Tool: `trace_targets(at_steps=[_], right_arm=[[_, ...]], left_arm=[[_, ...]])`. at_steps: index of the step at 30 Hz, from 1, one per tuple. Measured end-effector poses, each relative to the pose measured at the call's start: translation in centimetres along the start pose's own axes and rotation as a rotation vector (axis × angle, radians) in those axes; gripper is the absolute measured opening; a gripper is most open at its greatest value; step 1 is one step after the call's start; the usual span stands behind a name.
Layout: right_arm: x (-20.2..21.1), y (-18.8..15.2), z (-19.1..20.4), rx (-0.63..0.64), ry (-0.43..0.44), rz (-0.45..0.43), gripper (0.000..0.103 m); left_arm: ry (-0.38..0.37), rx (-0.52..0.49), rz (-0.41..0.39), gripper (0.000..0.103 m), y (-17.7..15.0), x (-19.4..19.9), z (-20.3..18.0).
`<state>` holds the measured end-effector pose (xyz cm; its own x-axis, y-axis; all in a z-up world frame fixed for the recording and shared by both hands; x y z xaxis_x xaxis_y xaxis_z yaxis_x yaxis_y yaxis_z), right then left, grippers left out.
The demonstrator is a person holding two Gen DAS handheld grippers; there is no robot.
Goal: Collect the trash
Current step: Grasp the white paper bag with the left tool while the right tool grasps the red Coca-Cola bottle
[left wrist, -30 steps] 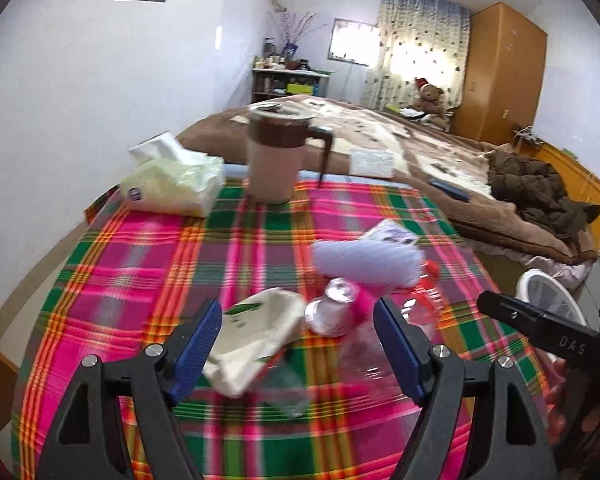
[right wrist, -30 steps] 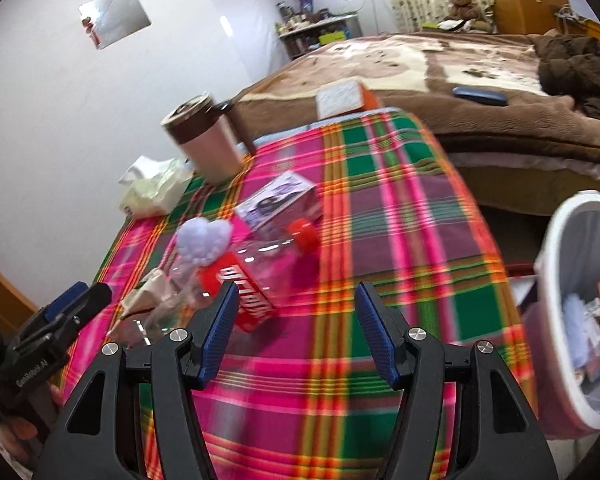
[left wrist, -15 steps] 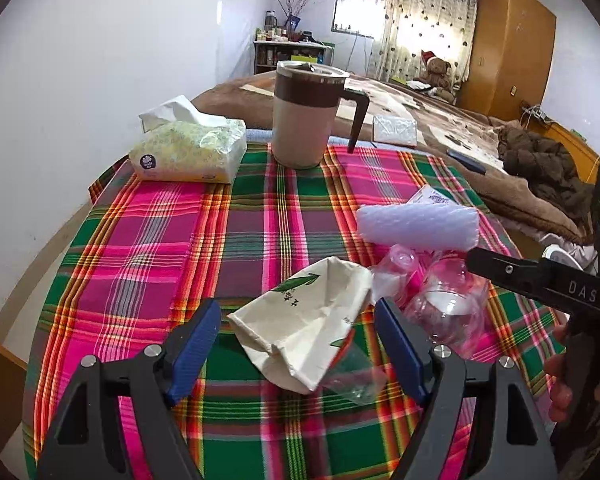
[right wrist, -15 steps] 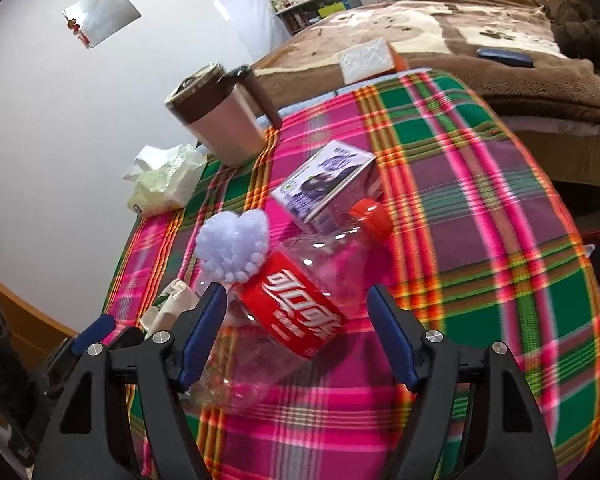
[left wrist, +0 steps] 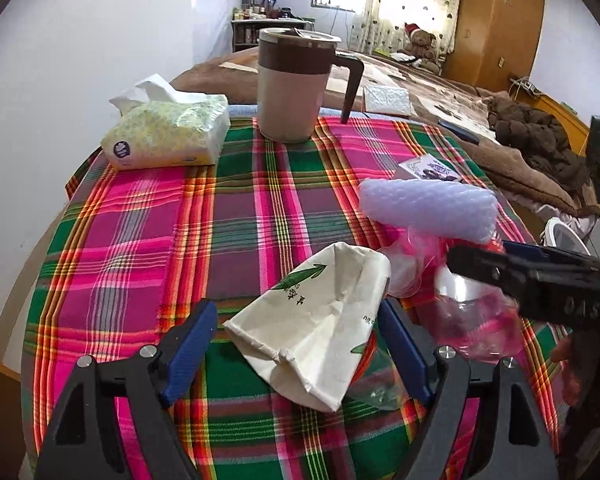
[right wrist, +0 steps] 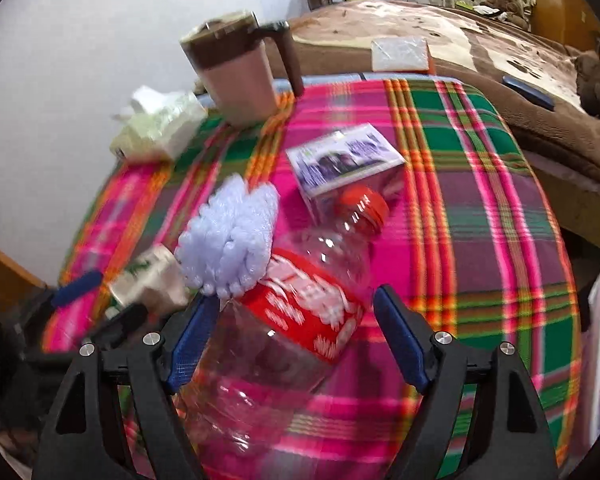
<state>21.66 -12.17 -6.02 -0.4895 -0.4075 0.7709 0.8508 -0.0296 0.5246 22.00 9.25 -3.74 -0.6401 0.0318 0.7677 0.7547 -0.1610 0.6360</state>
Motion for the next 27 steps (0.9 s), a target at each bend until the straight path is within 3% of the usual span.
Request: trace_targets(at_steps=[7, 12, 18, 27], right_arm=[[1.1, -1.2, -2.8, 0.008, -0.080, 0.040, 0.081], [2.0, -2.5, -3.9, 0.037, -0.121, 0.019, 0.081], [2.7, -2.8, -4.7, 0.037, -0.088, -0.009, 0.081], [3.0, -2.8, -4.3, 0.092, -0.067, -0.075, 0.078]], left_arm=[[-0.013, -0.012, 0.038, 0.084, 0.3, -1.4, -0.3], [-0.033, 0.000, 0.058, 0.083, 0.1, -2.1, -0.4], [-0.035, 0.010, 0.056, 0.066, 0.0, -2.0, -0.4], [-0.030, 0.026, 0.041, 0.050, 0.2, -1.5, -0.5]])
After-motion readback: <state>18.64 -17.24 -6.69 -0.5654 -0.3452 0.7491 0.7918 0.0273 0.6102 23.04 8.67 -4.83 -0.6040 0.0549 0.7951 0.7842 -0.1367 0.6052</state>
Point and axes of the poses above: each gripper's, at about its wrist camera, not at the fingertips, and x roughly against the way its jaws point, z to its left, y to its top, the point moved 1 cm from there along -x, roughly the way its jaws point, and after that the axes turned 12 degrees about y, right-handed, at the moved point
